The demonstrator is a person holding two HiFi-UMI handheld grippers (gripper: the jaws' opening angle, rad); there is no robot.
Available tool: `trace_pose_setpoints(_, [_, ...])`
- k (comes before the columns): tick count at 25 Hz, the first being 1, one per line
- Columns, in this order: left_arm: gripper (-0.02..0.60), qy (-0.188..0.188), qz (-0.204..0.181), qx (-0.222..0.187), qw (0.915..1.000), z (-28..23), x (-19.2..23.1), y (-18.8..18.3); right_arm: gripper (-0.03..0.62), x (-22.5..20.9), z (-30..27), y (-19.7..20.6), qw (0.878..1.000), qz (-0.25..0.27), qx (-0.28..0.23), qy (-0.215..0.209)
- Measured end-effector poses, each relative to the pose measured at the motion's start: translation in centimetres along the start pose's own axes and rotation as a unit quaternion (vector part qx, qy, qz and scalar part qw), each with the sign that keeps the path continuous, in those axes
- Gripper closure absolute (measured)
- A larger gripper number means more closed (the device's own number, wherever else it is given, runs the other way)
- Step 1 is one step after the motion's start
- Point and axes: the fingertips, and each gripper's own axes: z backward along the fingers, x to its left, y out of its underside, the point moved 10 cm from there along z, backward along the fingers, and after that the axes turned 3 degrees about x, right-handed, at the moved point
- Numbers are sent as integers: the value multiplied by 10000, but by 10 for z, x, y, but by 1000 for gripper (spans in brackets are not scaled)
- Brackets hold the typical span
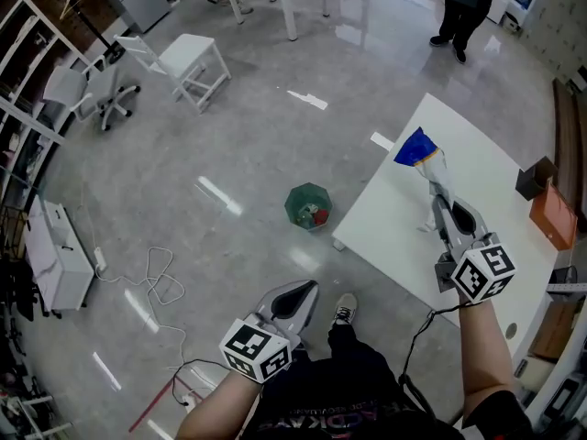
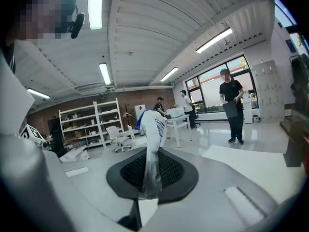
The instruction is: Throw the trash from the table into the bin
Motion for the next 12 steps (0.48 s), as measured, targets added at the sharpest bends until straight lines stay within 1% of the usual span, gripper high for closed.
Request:
trace_pose_setpoints(3, [572,-126,53,-130,9998,20,9,0,570,45,-6,-10,9989,-85,-183,-426])
trace_pose_setpoints(6, [574,-251,107,-250,9993,41,22,3,571,89,-13,-10,9963,-135,-277,-799])
trace_pose_setpoints(9, [574,-357,163,-346,9986,67,38,5,571,133,-23,-3,9939,-209,-239,-1055])
trace_pose_setpoints(12, [574,-417,224,-430,9980,94,54,8,569,172,-31,6,9921,-250,-138,-1225])
